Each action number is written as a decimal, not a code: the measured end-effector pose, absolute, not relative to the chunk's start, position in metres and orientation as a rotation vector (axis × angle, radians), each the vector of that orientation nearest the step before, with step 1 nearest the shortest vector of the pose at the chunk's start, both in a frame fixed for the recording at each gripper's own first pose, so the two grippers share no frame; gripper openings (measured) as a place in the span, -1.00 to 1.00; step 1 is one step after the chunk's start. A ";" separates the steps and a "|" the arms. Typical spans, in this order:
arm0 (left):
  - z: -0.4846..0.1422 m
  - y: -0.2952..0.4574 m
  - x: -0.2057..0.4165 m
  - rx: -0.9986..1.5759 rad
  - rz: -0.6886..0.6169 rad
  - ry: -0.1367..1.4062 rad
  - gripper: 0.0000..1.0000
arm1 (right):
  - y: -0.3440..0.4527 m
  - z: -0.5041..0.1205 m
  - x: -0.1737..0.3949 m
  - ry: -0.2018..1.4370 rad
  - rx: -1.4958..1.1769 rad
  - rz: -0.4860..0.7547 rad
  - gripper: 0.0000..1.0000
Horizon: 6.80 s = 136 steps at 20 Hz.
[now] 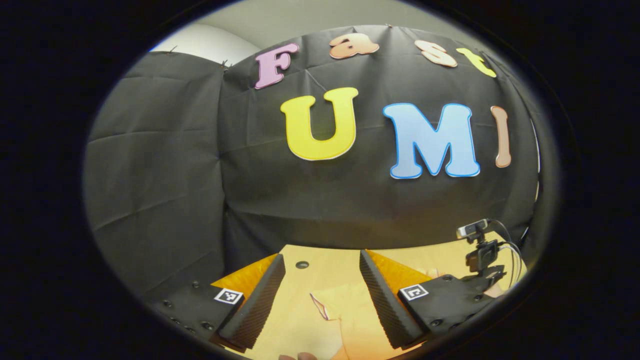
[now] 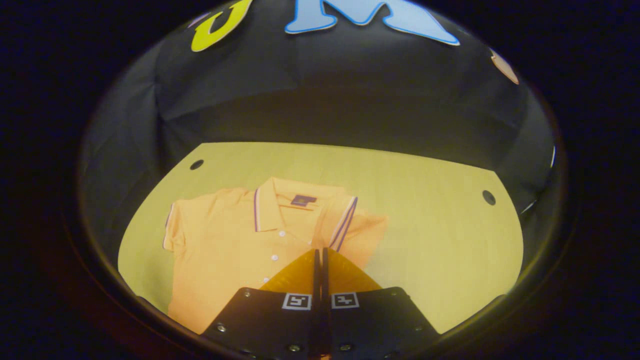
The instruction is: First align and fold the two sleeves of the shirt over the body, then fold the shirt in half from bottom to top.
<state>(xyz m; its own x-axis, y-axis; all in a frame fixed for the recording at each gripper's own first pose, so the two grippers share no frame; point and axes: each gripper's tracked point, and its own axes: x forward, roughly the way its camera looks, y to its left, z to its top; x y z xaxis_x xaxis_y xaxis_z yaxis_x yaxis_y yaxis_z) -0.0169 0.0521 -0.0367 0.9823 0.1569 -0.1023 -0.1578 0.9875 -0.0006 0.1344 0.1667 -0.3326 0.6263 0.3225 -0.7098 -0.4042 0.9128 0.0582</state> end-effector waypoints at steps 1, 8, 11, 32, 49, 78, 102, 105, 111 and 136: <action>-0.036 0.055 -0.018 -0.007 0.164 0.104 1.00 | 0.175 -0.339 0.130 0.807 -0.120 0.435 -0.99; -0.044 0.067 -0.019 -0.009 0.177 0.122 0.96 | 0.191 -0.362 0.110 0.897 -0.135 0.479 -0.48; -0.057 0.074 -0.015 -0.017 0.166 0.131 0.96 | 0.186 -0.351 0.114 0.868 -0.131 0.460 -0.26; -0.332 0.057 0.134 -0.094 0.002 0.547 1.00 | 0.066 -0.142 0.037 0.518 0.011 0.205 0.01; -0.409 0.042 0.154 -0.127 0.104 0.679 -0.17 | 0.034 -0.136 -0.006 0.566 0.086 0.080 0.02; -0.343 -0.177 0.142 0.206 -0.371 0.560 -0.43 | -0.030 -0.169 -0.047 0.594 0.203 -0.047 0.01; -0.393 -0.051 -0.120 0.126 -0.261 1.005 0.93 | 0.058 -0.362 -0.152 1.327 0.091 0.242 0.68; -0.405 -0.041 -0.153 0.133 -0.243 1.067 0.90 | 0.057 -0.381 -0.166 1.395 0.021 0.244 0.69; -0.429 -0.029 -0.183 0.132 -0.221 1.171 0.93 | 0.063 -0.410 -0.194 1.468 -0.108 0.265 0.78; -0.424 -0.048 -0.159 0.077 -0.236 1.179 -0.81 | 0.063 -0.418 -0.181 1.514 -0.206 0.178 -0.98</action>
